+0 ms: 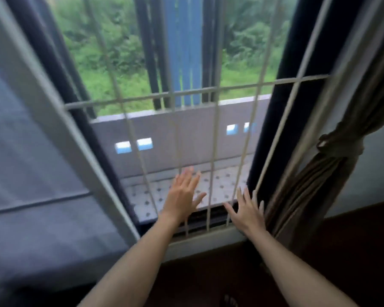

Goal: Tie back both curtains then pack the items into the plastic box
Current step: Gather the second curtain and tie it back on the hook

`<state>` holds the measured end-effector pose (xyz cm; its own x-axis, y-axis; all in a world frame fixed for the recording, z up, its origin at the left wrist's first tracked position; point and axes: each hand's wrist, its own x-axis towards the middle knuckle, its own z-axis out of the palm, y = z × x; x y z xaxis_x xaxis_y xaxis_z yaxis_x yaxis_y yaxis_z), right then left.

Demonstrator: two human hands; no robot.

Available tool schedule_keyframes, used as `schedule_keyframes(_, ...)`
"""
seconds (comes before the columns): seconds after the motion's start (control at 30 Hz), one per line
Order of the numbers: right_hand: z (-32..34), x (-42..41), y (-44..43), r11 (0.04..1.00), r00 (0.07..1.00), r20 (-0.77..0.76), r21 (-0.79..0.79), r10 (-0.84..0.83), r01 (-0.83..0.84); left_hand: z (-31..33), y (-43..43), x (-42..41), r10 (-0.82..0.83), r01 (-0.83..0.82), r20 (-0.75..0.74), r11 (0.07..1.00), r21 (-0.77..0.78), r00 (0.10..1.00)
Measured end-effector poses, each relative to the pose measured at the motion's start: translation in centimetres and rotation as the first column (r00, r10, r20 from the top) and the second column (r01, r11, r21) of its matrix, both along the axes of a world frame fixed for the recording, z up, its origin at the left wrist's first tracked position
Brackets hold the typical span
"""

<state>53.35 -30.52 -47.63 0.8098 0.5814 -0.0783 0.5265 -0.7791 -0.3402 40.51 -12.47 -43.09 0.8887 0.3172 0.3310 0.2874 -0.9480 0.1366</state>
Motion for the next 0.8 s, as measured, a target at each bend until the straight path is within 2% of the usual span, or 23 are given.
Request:
schedule_keyframes(0.13, -0.1, -9.2, 4.1, 0.986, 0.989, -0.006, -0.077, 0.147, -0.147, -0.6, 4.7, -14.7, 0.295, -0.296, -0.061, 0.955, 0.0, 0.954)
schedule_keyframes(0.33, -0.4, -26.4, 12.2, 0.918, 0.918, -0.034, -0.009, 0.395, -0.396, -0.1, 8.8, -36.1, 0.636, -0.641, -0.115, 0.767, -0.008, 0.763)
schedule_keyframes(0.63, 4.0, -46.5, 24.7, 0.68, 0.681, 0.022, 0.036, 0.732, -0.732, 4.7, 12.2, -56.5, 0.875, -0.876, -0.062, 0.482, 0.0, 0.481)
schedule_keyframes(0.8, 7.0, -54.2, 30.0, 0.548, 0.553, 0.079, 0.082, 0.829, -0.833, 6.5, 12.5, -64.7, 0.932, -0.932, -0.049, 0.361, 0.024, 0.359)
